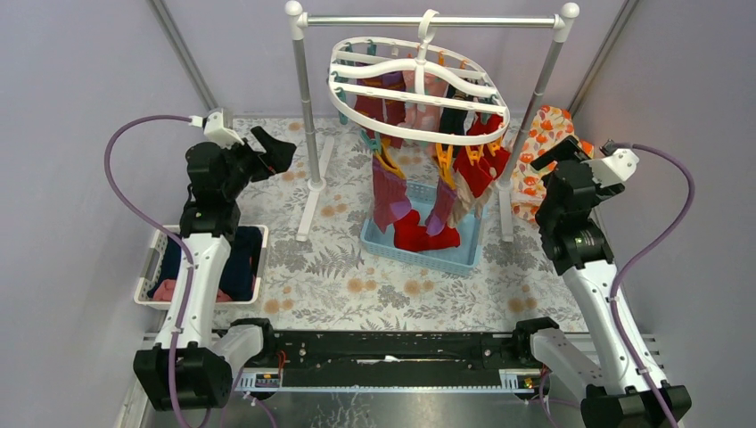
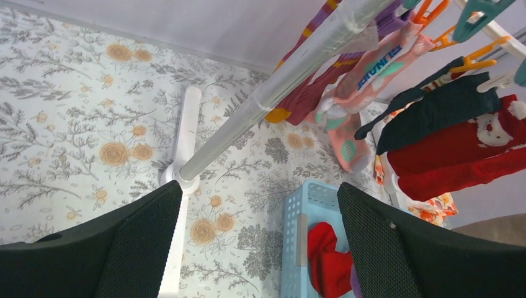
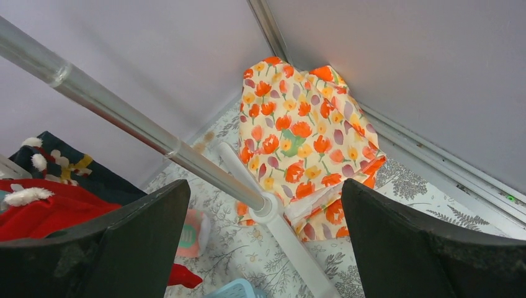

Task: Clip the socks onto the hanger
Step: Reset both arms

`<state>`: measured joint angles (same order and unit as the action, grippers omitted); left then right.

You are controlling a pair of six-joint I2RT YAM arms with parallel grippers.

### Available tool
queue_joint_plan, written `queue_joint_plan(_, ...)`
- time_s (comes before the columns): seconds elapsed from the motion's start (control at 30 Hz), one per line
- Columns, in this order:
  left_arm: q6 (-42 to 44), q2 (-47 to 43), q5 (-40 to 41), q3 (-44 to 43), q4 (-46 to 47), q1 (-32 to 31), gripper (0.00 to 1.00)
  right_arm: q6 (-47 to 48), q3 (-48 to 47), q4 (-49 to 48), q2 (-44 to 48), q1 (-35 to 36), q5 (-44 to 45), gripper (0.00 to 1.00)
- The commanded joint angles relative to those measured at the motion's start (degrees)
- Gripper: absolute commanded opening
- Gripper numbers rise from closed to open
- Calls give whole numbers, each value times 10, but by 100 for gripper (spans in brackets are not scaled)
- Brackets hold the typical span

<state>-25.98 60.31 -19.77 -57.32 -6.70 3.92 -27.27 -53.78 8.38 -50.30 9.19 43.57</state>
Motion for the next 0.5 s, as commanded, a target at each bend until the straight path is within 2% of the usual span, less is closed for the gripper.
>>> queue_joint_plan(0.0, 15, -15, 24, -8, -27, 5, 99, -17, -16, 18, -12, -3, -6, 100)
queue_joint_plan(0.47, 29, -14, 34, -3, -31, 5, 99, 20, -7, -8, -13, -3, 30, 100)
